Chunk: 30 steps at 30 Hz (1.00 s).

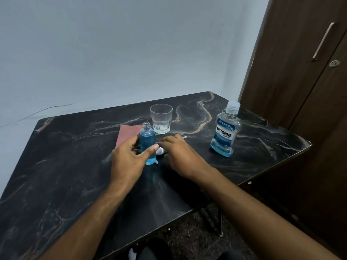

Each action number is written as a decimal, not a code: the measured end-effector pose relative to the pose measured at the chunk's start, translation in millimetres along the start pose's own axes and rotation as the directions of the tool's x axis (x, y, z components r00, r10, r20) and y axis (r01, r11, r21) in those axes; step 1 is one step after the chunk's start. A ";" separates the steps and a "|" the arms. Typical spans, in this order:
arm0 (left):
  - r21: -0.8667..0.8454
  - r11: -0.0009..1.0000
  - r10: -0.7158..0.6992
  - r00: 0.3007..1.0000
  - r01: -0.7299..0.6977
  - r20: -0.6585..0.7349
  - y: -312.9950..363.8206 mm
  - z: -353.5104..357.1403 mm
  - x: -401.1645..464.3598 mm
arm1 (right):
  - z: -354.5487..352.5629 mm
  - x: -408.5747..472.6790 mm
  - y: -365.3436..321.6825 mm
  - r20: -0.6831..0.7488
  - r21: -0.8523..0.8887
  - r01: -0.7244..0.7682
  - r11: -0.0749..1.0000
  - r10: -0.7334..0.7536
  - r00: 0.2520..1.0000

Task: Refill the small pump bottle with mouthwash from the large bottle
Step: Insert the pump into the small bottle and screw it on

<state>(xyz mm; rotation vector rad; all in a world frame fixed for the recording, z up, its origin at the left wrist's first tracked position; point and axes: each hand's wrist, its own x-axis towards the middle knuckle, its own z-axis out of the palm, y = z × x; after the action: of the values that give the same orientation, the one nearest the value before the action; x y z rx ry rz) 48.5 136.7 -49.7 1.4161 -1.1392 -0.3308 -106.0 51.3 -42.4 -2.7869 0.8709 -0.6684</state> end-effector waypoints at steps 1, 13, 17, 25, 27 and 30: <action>-0.015 1.000 -0.002 1.000 0.002 -0.002 -1.8 -0.5 -0.2 | 3.9 4.5 -2.1 0.022 -0.050 0.030 0.998 -0.029 0.999; -0.044 0.999 -0.002 1.000 0.002 0.021 -13.4 6.0 0.8 | 9.4 22.0 9.2 0.053 -0.106 0.030 0.994 -0.025 0.998; -0.036 0.999 -0.006 1.000 0.007 0.026 -14.2 8.1 -0.1 | -13.4 23.1 15.2 -0.202 0.076 -0.144 0.987 0.156 0.967; -0.050 0.999 -0.003 0.993 0.009 0.118 -16.1 16.8 -2.7 | -79.0 31.3 17.8 -0.277 0.864 -0.114 0.490 0.654 0.704; -0.047 0.999 0.001 0.993 0.005 0.121 -15.9 18.5 -3.1 | -88.8 32.2 14.6 -0.258 0.935 0.003 0.355 0.675 0.691; -0.048 0.999 0.001 0.992 0.005 0.125 -15.4 19.4 -3.8 | -97.4 33.4 7.6 -0.263 0.963 0.143 0.229 0.667 0.698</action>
<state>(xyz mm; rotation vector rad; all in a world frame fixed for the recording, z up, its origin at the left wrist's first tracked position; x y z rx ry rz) 38.4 124.9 -69.3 1.3698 -1.2235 -0.4504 -129.8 25.4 54.8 -1.1432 0.6405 -1.5012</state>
